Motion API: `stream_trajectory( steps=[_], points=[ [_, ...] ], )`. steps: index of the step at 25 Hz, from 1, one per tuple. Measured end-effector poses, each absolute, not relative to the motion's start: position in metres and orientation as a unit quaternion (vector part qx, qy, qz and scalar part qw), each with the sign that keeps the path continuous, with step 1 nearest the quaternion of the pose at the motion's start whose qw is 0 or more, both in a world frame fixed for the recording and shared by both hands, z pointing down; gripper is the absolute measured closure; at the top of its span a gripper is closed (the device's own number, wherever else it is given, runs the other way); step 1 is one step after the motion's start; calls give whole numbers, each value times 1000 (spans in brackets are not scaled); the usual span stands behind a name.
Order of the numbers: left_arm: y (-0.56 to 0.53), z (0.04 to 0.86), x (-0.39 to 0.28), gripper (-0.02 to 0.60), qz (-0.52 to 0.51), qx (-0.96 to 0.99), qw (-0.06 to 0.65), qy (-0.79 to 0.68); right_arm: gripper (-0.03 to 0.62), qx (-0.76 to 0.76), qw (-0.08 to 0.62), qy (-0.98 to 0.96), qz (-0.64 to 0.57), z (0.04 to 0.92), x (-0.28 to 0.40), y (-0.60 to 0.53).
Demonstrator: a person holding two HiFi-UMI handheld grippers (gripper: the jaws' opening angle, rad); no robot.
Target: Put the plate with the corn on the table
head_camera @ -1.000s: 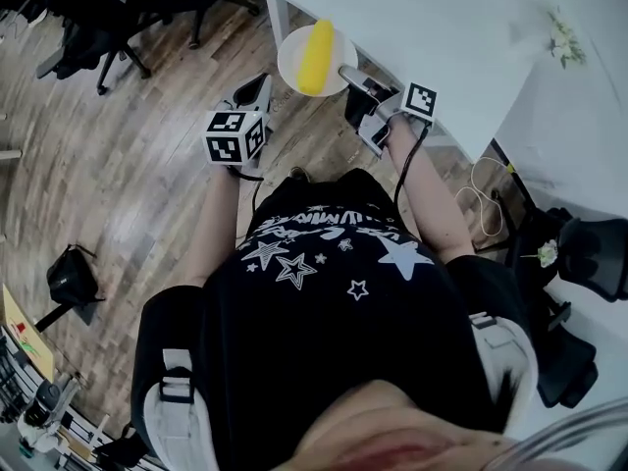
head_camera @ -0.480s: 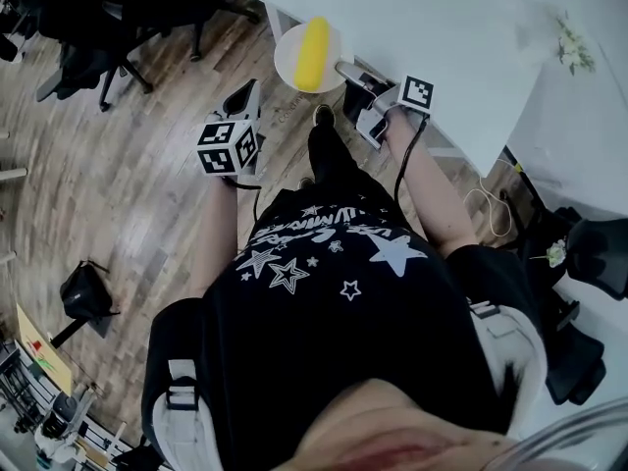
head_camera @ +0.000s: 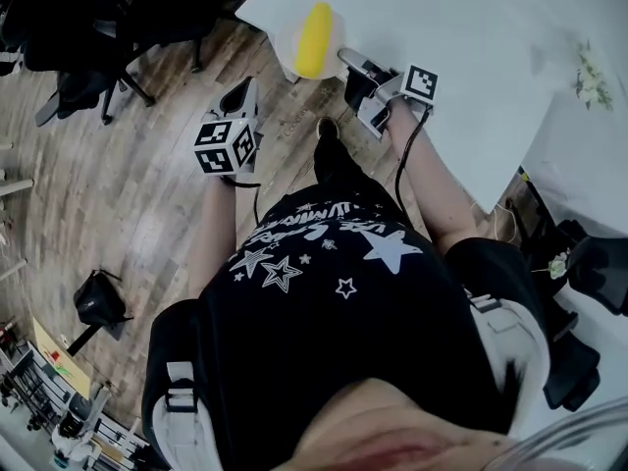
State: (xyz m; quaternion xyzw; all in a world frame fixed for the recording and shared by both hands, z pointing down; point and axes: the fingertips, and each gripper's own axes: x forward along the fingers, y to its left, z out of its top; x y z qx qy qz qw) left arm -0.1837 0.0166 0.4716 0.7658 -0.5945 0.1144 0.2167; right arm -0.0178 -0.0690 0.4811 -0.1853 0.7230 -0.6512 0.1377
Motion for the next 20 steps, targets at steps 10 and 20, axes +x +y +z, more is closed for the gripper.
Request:
stream_trajectory(
  steps=[10,20],
  points=[
    [-107,472,-171,577,130,774,223,-578,560,-199,137,729,-641,481,-11,-186],
    [-207,486,-165,577,153,773,221,-575,560,-216,138,714,-652,509,1,-275]
  ],
)
